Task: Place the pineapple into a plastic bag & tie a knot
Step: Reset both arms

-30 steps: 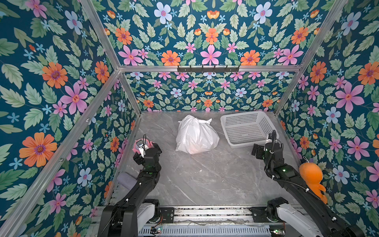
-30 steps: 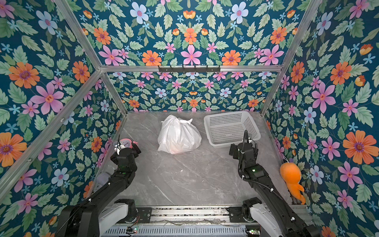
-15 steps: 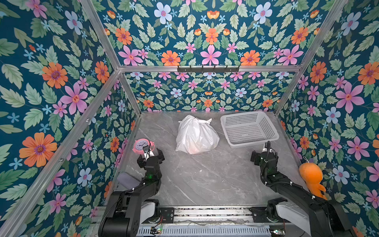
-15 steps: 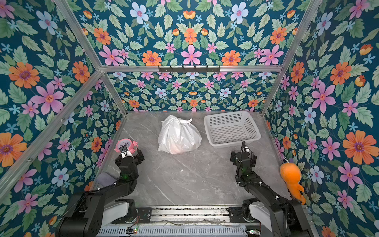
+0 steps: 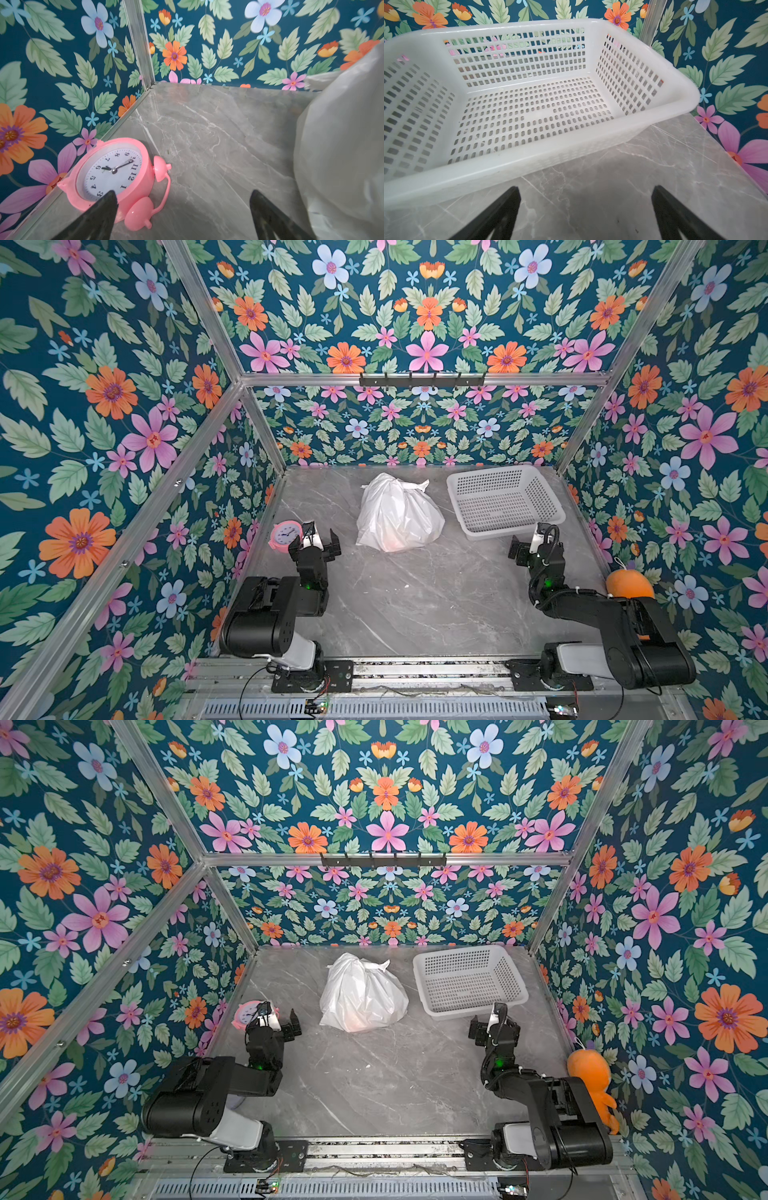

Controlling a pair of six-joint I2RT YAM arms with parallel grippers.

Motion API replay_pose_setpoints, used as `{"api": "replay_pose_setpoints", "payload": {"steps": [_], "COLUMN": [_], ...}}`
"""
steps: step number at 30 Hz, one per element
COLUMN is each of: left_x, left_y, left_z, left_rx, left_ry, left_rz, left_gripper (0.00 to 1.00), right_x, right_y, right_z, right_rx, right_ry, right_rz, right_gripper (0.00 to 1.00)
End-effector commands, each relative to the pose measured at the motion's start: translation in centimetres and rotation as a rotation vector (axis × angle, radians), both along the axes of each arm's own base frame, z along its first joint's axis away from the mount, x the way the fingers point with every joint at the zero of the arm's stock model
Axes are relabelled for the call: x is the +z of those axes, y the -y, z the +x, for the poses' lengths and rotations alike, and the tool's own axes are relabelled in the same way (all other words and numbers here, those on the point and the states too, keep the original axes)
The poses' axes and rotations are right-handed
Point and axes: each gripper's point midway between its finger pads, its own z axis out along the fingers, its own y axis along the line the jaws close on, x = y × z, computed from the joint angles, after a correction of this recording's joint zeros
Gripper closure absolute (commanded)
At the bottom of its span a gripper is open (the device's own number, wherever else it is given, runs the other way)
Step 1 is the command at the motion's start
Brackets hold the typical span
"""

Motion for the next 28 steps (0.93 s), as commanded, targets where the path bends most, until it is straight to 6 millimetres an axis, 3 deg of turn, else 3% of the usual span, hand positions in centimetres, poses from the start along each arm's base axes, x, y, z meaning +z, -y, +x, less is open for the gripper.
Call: {"api": "replay_pose_setpoints", "payload": {"steps": [1,9,13,28], "left_x": [1.0,0.5,0.5,0.3], "left_y": [0.1,-0.8,-0.7,-0.4], "left_z": [0.9,1.2,1.3,1.5], "left_rx": [-0.019,0.031,0.024,0.008], "left_ry": [0.066,0.031,0.029,0.018], "left_rz": [-0.001,-0.014,-0.012,-0.008], "left_gripper": [0.0,0.0,0.0,0.0], "right_x": [1.4,0.6,0.4,0.4], "right_y": [-0.6,-0.4,0.5,0.6], "right_z": [0.9,2.0,2.0,2.1], "right_rx": [0.046,0.041,-0.011,-0.01], "right_ry": [0.085,0.059,0.036,0.037], "right_rz": [0.019,0.027,0.043,0.047], "right_gripper": [0.01,0.01,0.01,0.01]}}
